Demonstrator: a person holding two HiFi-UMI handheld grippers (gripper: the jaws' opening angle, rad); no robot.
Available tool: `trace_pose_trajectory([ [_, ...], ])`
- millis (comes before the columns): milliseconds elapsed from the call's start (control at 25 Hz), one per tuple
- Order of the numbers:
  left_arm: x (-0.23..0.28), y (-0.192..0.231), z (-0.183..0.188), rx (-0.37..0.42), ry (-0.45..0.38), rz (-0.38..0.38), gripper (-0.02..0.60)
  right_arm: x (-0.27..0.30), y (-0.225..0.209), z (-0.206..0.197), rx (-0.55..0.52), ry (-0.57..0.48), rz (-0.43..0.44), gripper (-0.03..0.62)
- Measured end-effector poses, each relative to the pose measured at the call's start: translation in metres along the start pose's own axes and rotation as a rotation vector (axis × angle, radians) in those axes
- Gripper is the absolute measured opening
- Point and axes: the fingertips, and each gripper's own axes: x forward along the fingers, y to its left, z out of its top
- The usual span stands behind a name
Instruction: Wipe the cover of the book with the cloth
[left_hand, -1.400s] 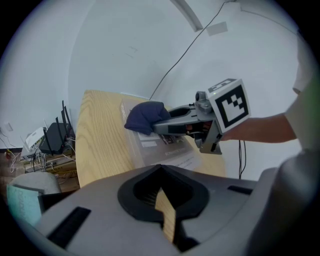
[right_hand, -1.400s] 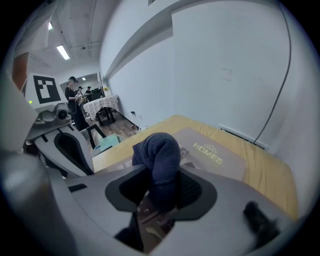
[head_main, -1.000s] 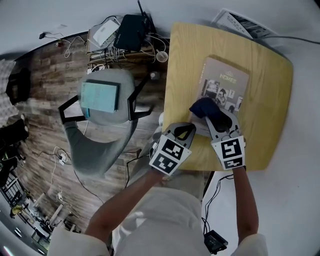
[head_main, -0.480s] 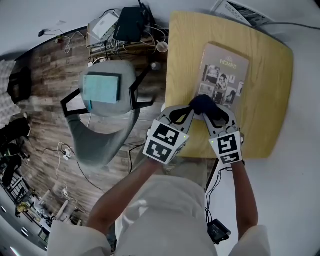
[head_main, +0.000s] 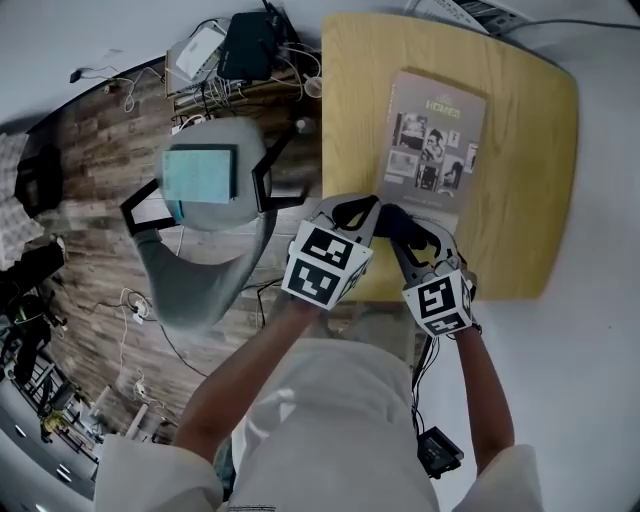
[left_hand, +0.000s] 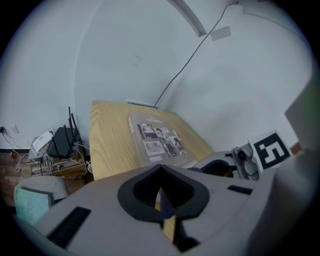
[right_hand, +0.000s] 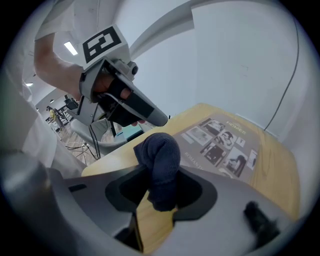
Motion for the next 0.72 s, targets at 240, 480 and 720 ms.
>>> trace_pose_trajectory([
  [240, 0.0, -0.005, 0.0, 0.013, 0.01, -0.011, 0.009, -0.012, 0.022, -0.01, -0.017, 0.025, 0.039, 0.155],
  [480, -0.001, -0.012, 0.004, 0.033, 0.022, -0.024, 0.009, -0.03, 0.024, -0.011, 0.011, 0.022, 0.038, 0.155],
  [720, -0.011, -0.018, 0.01, 0.056, 0.02, -0.033, 0.009, -0.051, 0.011, -0.002, 0.085, -0.014, -0.007, 0.155],
])
